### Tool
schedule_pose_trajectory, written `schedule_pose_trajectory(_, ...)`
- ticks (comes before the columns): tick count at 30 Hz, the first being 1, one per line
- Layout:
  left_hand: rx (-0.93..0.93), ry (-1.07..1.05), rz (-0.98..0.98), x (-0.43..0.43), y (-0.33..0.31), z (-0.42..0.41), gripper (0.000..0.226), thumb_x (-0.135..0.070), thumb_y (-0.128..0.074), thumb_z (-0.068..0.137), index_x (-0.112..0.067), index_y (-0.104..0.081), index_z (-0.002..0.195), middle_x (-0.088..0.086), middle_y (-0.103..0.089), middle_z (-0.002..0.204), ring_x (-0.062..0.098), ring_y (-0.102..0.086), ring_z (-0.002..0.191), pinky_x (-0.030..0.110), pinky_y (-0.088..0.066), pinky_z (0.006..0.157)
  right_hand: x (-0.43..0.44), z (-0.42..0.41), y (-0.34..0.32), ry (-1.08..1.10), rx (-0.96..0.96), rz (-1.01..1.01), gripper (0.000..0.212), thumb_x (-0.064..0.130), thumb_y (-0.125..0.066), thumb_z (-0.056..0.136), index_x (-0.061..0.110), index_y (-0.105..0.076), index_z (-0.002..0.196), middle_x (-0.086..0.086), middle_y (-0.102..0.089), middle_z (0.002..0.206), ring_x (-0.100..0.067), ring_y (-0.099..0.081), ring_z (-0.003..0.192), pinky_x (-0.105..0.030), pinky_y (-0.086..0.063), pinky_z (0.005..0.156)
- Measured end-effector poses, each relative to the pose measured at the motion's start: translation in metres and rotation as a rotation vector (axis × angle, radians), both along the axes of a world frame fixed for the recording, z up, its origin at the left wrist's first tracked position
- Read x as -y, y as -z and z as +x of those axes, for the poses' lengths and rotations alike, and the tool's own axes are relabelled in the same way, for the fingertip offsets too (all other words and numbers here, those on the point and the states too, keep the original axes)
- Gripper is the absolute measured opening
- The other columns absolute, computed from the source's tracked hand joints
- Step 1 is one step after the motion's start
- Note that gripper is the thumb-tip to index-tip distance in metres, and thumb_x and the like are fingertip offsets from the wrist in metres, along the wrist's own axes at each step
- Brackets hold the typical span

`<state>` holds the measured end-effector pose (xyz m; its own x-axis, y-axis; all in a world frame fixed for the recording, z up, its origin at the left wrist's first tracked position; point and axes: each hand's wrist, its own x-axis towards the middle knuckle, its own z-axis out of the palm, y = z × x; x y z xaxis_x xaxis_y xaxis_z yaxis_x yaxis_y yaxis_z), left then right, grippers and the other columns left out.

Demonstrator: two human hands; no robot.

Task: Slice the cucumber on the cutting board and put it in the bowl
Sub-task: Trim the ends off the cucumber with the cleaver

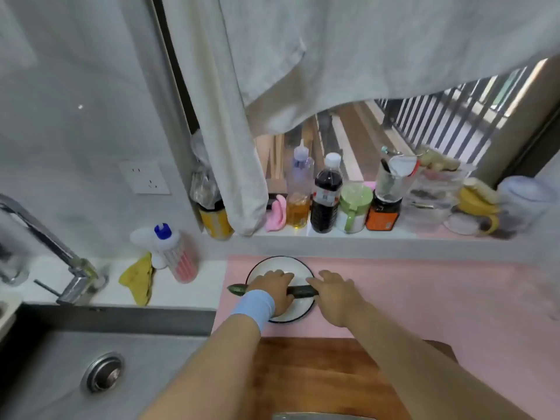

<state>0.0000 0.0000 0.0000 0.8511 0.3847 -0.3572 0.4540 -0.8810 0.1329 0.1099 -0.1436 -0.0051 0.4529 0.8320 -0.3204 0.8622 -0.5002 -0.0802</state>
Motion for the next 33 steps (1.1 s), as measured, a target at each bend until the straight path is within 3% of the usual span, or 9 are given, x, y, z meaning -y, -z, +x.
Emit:
schedule_pose_trajectory(4, 0.001, 0.036, -0.004, -0.001, 0.023, 0.011, 0.052, -0.027, -0.044, 0.096, -0.022, -0.034, 0.146, 0.004, -0.047, 0.137, 0.028, -0.048, 0.119, 0.038, -0.039, 0.095, -0.009, 0.008, 0.02, 0.009, 0.087, -0.07, 0.063, 0.013, -0.042, 0.099, 0.026, -0.023, 0.158, -0.013, -0.038, 0.147, -0.033, -0.04, 0.131, -0.045, -0.038, 0.1)
schedule_pose_trajectory(7, -0.001, 0.097, 0.039, 0.001, 0.034, 0.012, 0.047, -0.025, -0.049, 0.095, -0.021, -0.041, 0.141, 0.006, -0.054, 0.125, 0.028, -0.053, 0.11, 0.036, -0.039, 0.092, -0.015, 0.007, 0.034, 0.011, 0.105, -0.017, 0.051, 0.004, -0.042, 0.095, 0.019, -0.042, 0.144, -0.012, -0.046, 0.129, -0.031, -0.044, 0.118, -0.04, -0.038, 0.093)
schedule_pose_trajectory(11, 0.116, 0.078, 0.005, -0.003, 0.037, 0.01, 0.038, -0.019, -0.051, 0.095, -0.021, -0.052, 0.134, 0.009, -0.054, 0.116, 0.029, -0.052, 0.106, 0.036, -0.041, 0.089, -0.011, 0.008, 0.041, 0.046, -0.032, 0.114, 0.027, 0.002, -0.047, 0.095, 0.015, -0.059, 0.115, -0.007, -0.044, 0.114, -0.027, -0.047, 0.101, -0.036, -0.04, 0.083)
schedule_pose_trajectory(14, 0.19, 0.05, -0.125, 0.001, 0.033, 0.0, 0.037, -0.019, -0.054, 0.095, -0.022, -0.053, 0.132, 0.007, -0.049, 0.113, 0.027, -0.05, 0.105, 0.037, -0.045, 0.087, 0.002, 0.006, 0.034, 0.051, -0.146, 0.242, 0.027, -0.001, -0.05, 0.094, 0.015, -0.061, 0.114, -0.003, -0.041, 0.109, -0.023, -0.047, 0.094, -0.037, -0.046, 0.087)
schedule_pose_trajectory(20, 0.238, 0.085, -0.186, 0.041, 0.015, -0.034, 0.036, -0.017, -0.049, 0.095, -0.026, -0.053, 0.129, 0.003, -0.044, 0.106, 0.021, -0.045, 0.101, 0.034, -0.044, 0.089, 0.054, -0.019, -0.002, 0.097, -0.157, 0.229, 0.031, 0.016, -0.054, 0.101, 0.019, -0.061, 0.13, -0.005, -0.051, 0.118, -0.027, -0.05, 0.108, -0.039, -0.042, 0.094)
schedule_pose_trajectory(26, 0.168, 0.061, -0.242, 0.086, 0.026, -0.081, 0.039, -0.019, -0.06, 0.09, -0.023, -0.054, 0.129, 0.003, -0.047, 0.12, 0.024, -0.049, 0.112, 0.029, -0.038, 0.096, 0.144, -0.066, -0.003, 0.259, -0.177, 0.155, 0.057, 0.012, -0.05, 0.099, 0.016, -0.035, 0.154, -0.009, -0.043, 0.143, -0.028, -0.045, 0.13, -0.037, -0.043, 0.107)
schedule_pose_trajectory(29, 0.182, 0.031, -0.235, 0.101, 0.033, -0.105, 0.036, -0.018, -0.064, 0.088, -0.022, -0.056, 0.123, 0.001, -0.052, 0.12, 0.022, -0.052, 0.11, 0.026, -0.037, 0.094, 0.185, -0.096, 0.0, 0.331, -0.186, 0.098, 0.06, 0.013, -0.057, 0.09, 0.016, -0.037, 0.147, -0.006, -0.044, 0.142, -0.025, -0.046, 0.13, -0.034, -0.043, 0.105)
schedule_pose_trajectory(33, 0.187, -0.021, -0.239, 0.116, 0.04, -0.129, 0.028, -0.022, -0.066, 0.088, -0.022, -0.059, 0.114, -0.003, -0.059, 0.116, 0.02, -0.056, 0.104, 0.026, -0.042, 0.092, 0.223, -0.127, 0.023, 0.281, -0.216, -0.128, 0.064, 0.022, -0.066, 0.073, 0.022, -0.035, 0.129, -0.006, -0.044, 0.131, -0.028, -0.042, 0.123, -0.037, -0.039, 0.102)
